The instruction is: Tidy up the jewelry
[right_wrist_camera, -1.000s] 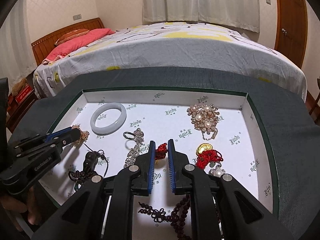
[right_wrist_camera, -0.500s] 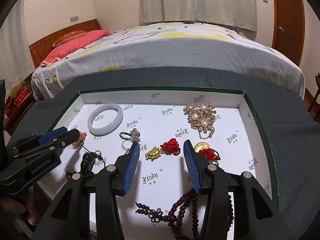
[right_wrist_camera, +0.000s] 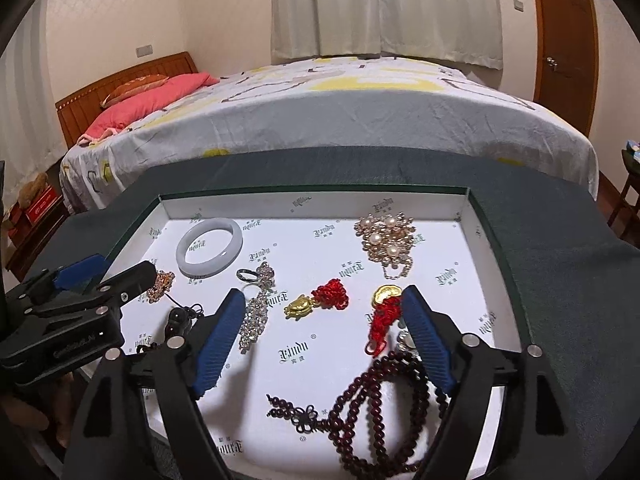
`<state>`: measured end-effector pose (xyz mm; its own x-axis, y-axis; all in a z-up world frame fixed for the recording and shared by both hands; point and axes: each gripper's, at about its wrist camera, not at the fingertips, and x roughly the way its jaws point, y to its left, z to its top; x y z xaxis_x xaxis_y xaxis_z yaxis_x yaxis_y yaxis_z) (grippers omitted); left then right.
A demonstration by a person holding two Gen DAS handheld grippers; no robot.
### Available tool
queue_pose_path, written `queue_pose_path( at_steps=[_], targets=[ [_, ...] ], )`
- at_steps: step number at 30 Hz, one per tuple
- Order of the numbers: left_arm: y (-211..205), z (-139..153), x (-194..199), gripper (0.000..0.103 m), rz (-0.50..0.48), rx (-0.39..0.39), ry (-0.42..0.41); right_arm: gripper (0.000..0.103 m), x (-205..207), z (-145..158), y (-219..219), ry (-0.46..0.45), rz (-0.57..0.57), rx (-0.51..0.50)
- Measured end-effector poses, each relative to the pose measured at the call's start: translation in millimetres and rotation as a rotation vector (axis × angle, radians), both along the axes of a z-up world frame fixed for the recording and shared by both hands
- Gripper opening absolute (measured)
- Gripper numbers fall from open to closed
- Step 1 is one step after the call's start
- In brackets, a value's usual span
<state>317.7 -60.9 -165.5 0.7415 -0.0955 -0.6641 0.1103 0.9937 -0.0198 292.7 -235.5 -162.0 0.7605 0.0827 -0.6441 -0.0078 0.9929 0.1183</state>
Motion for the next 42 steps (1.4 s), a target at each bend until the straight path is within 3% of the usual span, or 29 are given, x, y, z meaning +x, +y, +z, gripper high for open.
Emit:
queue_pose_path(
  at_steps=[10, 18, 27, 35, 42],
  targets=[
    [-7, 17, -21, 0.093, 0.004, 0.056, -0.042, 0.082, -19, 11, -14, -0.007, -0.062, -0.021],
    [-5, 45, -62, 0.093, 0.007, 0.034, -0.052, 0.082, -60, 36, -15, -0.026, -0.063, -0.023],
    [8, 91, -145, 0.093, 0.02, 0.008, -0.101, 0.082, -136, 73, -11, -0.058, -0.045, -0.026],
    [25, 134, -226, 0.094, 0.059, -0.017, -0.179, 0.082, -211, 124, -9, -0.159, -0.035, -0.061],
    [41, 159, -278, 0.096, 0.106, -0.022, -0.218, 0.083, -260, 149, -10, -0.221, -0.06, -0.063]
  ],
)
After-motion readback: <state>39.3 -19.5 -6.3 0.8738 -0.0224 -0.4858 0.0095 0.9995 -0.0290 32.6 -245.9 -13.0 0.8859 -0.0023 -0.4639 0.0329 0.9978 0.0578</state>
